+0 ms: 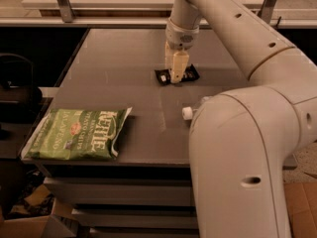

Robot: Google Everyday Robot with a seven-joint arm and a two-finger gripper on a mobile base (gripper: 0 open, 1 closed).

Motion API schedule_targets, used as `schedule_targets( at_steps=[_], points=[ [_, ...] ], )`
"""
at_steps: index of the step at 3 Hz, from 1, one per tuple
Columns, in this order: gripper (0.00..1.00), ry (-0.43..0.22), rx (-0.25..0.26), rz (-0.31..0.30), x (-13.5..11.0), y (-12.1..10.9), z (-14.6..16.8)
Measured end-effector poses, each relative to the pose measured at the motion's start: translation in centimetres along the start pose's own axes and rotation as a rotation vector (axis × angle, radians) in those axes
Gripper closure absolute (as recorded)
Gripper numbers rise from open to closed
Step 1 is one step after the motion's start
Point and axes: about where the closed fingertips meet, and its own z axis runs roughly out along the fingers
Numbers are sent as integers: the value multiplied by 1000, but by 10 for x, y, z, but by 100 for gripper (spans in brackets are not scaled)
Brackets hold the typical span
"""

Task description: Move rxbar chocolate near green jalapeno chip bag

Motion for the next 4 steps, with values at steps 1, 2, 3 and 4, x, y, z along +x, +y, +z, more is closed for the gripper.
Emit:
schedule_targets(
  at_steps=[1,2,3,4],
  points=[
    [100,0,0,0,-1,0,-3],
    [100,5,41,-13,3,-11,-10],
    [100,11,90,-47,0,-20,-29],
    [100,1,132,-129,-19,-23,-53]
  ],
)
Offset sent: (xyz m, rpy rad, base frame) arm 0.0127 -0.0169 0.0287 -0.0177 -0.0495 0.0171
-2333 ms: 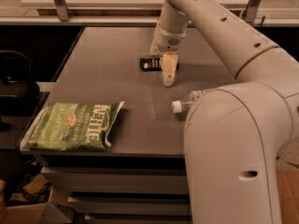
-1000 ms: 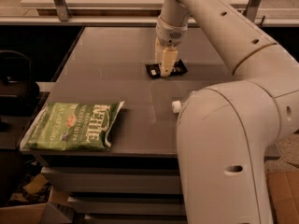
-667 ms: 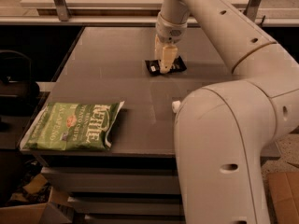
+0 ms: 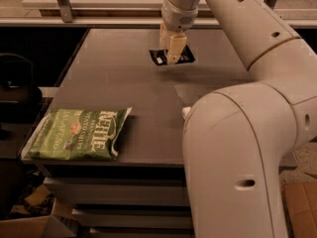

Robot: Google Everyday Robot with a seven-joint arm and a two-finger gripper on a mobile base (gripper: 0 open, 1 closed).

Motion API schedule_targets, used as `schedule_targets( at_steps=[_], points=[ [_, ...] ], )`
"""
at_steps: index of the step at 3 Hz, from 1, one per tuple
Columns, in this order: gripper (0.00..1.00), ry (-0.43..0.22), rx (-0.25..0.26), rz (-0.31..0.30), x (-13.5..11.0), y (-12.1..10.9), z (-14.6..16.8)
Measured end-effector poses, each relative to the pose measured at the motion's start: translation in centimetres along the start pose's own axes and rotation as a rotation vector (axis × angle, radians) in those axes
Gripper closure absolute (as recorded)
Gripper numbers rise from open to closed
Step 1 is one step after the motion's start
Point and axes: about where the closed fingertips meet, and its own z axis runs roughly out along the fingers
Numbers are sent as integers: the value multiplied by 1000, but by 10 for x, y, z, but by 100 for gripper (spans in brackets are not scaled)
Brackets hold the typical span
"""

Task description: Move rxbar chocolate near green jalapeno chip bag

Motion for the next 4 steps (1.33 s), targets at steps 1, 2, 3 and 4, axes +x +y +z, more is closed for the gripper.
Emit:
schedule_targets(
  at_steps=[1,2,3,4],
  points=[
    [100,-51,24,-127,-43,-2,-16],
    [100,-145,37,-256,-99,3,-27],
    [100,-249,36,-381,-160,13,-34],
    [100,-335,18,-487,-213,29,-33]
  ],
)
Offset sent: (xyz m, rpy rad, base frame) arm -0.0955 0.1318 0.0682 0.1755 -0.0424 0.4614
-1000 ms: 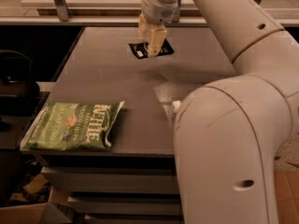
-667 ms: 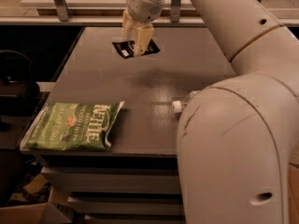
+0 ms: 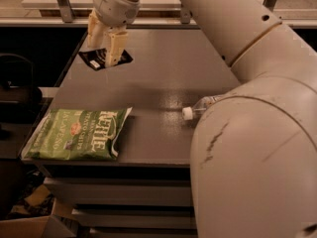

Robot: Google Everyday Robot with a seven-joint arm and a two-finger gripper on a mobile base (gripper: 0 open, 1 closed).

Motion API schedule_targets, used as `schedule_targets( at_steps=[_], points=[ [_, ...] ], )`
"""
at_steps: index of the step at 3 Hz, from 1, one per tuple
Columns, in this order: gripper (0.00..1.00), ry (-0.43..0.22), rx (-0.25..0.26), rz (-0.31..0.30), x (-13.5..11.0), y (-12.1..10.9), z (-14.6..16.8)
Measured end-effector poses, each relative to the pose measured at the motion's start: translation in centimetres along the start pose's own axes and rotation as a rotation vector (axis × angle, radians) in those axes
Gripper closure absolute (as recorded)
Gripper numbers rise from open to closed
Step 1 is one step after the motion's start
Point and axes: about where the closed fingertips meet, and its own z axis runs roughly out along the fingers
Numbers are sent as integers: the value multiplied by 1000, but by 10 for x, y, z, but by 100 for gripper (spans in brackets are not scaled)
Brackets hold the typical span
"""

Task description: Move rxbar chocolate near green jalapeno chip bag

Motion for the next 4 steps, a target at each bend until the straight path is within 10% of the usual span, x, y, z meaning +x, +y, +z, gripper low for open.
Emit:
schedule_targets(
  at_steps=[2,4],
  points=[
    [100,-98,-58,-46,-45,15,47],
    [100,-80,-97,3,-28,27,75]
  ],
)
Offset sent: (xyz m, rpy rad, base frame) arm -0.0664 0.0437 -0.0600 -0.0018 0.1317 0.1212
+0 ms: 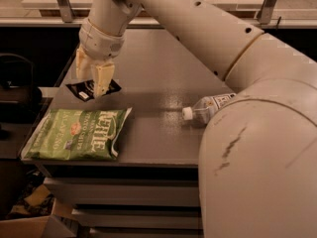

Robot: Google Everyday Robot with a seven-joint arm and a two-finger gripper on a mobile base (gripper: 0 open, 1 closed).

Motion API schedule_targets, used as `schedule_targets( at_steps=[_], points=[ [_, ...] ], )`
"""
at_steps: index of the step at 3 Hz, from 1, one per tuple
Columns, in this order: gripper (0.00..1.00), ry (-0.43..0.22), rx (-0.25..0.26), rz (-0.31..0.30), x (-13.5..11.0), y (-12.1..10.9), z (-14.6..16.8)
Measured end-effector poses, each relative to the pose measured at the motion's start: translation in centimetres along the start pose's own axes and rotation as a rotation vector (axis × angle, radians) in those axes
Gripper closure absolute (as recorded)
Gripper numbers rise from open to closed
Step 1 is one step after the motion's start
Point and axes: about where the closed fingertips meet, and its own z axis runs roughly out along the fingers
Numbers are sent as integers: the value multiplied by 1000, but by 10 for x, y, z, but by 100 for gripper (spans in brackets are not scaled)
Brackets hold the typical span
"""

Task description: Move rxbar chocolate near green jalapeno chip bag

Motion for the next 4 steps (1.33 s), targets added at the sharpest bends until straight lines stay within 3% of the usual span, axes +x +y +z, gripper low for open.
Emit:
schedule_targets(
  at_steps=[1,4],
  points=[
    [82,12,-10,17,7,1,4],
    [12,18,-46,27,15,4,12]
  ],
)
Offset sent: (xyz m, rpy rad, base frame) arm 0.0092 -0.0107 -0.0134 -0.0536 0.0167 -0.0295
